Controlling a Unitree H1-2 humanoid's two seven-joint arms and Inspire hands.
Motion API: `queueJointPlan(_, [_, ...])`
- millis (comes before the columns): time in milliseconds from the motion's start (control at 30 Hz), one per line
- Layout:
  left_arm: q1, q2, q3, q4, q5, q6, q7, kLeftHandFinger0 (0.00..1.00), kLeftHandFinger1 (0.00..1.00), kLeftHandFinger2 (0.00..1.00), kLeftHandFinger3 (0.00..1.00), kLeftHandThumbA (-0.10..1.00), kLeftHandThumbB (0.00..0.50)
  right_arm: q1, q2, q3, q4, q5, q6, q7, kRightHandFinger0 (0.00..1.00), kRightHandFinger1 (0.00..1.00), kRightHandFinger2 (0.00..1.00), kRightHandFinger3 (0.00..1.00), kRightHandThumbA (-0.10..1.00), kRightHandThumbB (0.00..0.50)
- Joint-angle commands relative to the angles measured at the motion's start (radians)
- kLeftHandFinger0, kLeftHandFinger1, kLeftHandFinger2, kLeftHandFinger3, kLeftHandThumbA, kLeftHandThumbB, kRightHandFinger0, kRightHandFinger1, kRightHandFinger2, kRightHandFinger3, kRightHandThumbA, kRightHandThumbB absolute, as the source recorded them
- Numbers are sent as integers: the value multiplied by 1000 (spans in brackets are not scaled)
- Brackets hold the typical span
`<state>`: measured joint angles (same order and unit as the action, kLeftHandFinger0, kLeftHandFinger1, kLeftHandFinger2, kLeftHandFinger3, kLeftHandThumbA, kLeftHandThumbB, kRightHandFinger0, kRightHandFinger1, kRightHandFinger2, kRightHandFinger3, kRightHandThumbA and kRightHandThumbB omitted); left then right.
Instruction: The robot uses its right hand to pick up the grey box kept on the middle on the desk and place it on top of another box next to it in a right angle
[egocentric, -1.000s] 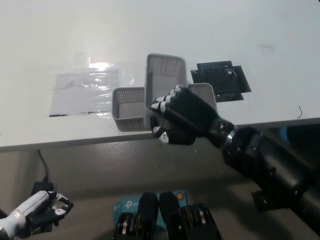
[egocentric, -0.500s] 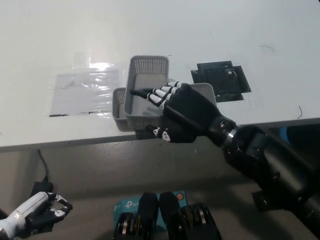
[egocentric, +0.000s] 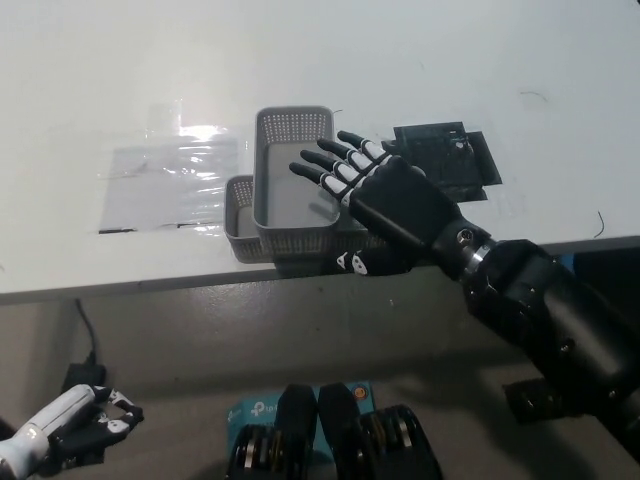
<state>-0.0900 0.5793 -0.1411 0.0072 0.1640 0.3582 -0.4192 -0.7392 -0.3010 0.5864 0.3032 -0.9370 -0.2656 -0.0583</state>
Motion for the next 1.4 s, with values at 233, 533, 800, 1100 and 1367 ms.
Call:
queueJointPlan(233, [8, 8, 16, 1, -15, -41, 2, 143, 36, 147, 525, 526, 139, 102, -89, -84, -402, 143, 72, 285, 1000, 1000, 1000, 1000, 796, 476])
queueJointPlan(533, [-3, 14, 15, 9, 1, -31, 8, 157, 34, 158, 542, 552, 141, 168, -198, -332, -829, 399, 387, 487, 1000, 1000, 1000, 1000, 807, 390])
queueJointPlan(800, [5, 12, 19, -19, 7, -4, 13, 160, 42, 153, 536, 585, 152, 474, -59, -585, -759, 580, 465, 325, 833, 1000, 1000, 999, 225, 164])
queueJointPlan(1100, [0, -3, 16, 10, -6, -36, 11, 138, 20, 136, 523, 564, 145, 634, 268, -845, -436, 812, 322, 104, 329, 426, 508, 704, 123, 157])
queueJointPlan(1367, [3, 2, 1, 5, 20, -27, 16, 174, 34, 132, 533, 599, 156, 618, 391, -968, -246, 867, 254, 59, 129, 188, 254, 618, 72, 138])
